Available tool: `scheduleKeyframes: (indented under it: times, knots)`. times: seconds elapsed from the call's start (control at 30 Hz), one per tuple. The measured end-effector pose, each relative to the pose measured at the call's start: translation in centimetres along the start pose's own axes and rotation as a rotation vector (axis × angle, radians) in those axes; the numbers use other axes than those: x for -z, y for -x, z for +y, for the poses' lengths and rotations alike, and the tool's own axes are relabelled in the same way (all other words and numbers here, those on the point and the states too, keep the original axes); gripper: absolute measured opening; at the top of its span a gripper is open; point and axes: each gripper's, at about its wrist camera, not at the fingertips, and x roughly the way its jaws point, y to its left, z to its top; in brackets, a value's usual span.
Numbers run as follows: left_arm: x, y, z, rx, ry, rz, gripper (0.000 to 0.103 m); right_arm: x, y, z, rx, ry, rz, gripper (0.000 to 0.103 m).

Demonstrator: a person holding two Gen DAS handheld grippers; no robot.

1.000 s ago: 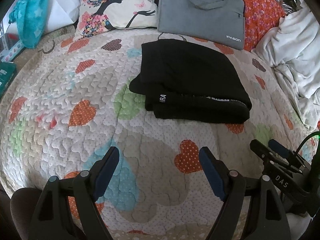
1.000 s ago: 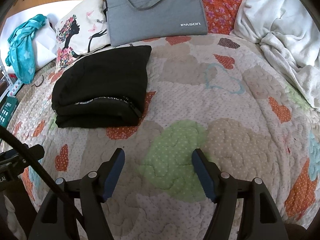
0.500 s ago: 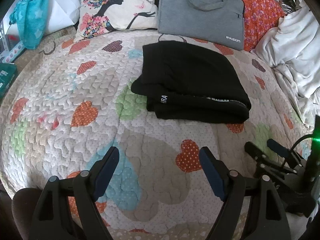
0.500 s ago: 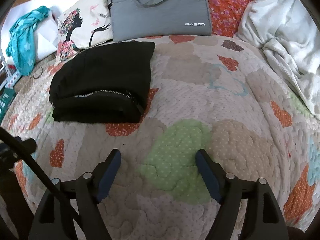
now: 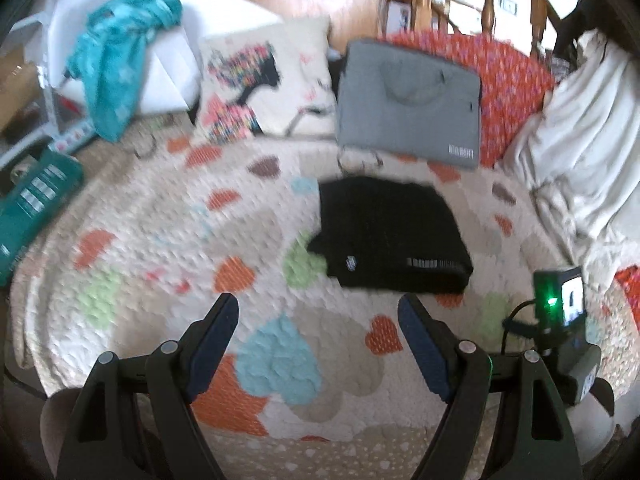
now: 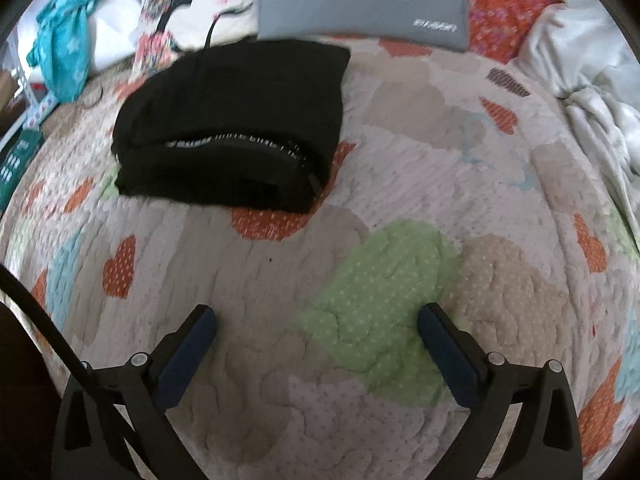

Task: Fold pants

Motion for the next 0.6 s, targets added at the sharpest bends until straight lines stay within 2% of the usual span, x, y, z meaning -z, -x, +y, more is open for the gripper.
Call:
scheduleKeyframes:
  times: [0.07, 0.1, 0.13, 0.2, 0.27, 0.4, 0.53, 0.6]
  knots:
    - [-1.2, 1.8, 0.8, -0.004, -0.007, -0.063, 0.084, -0.9, 0.2, 0.2, 0.009, -0.008, 0.103, 0.099]
    - [-1.8, 2.5, 1.2, 0.008, -0.003, -0.090, 0.095, -1.4, 0.7, 0.2, 0.012, -0.024, 0.134, 0.093]
    - [-2.7, 3.2, 1.9, 0.032, 0.012, -0.120, 0.100, -1.9, 1.7, 0.2, -0.005, -0.039, 0.134, 0.088]
    - [-4.2, 3.4, 2.8, 0.077, 0.043, -0.140, 0.103, -2.8, 4.2, 0.0, -0.038, -0.061, 0.078, 0.088]
    - [-6.3, 2.2, 3.3, 0.103, 0.049, -0.115, 0.103, -3.6, 6.1, -0.6, -0.047, -0.091, 0.024, 0.089]
    - [-9.8, -3.3, 3.6, 0.150, 0.045, -0.004, 0.103, -6.8, 7.6, -3.3, -0.166, -0.218, -0.021, 0.089]
    - [-11.5, -11.4, 3.4, 0.223, 0.092, 0.118, 0.103, -11.1, 5.0, -5.6, -0.260, -0.312, -0.038, 0.089]
    - [-12.0, -15.8, 3.2, 0.253, 0.112, 0.176, 0.103, -13.5, 2.4, -6.4, -0.265, -0.324, -0.028, 0.089]
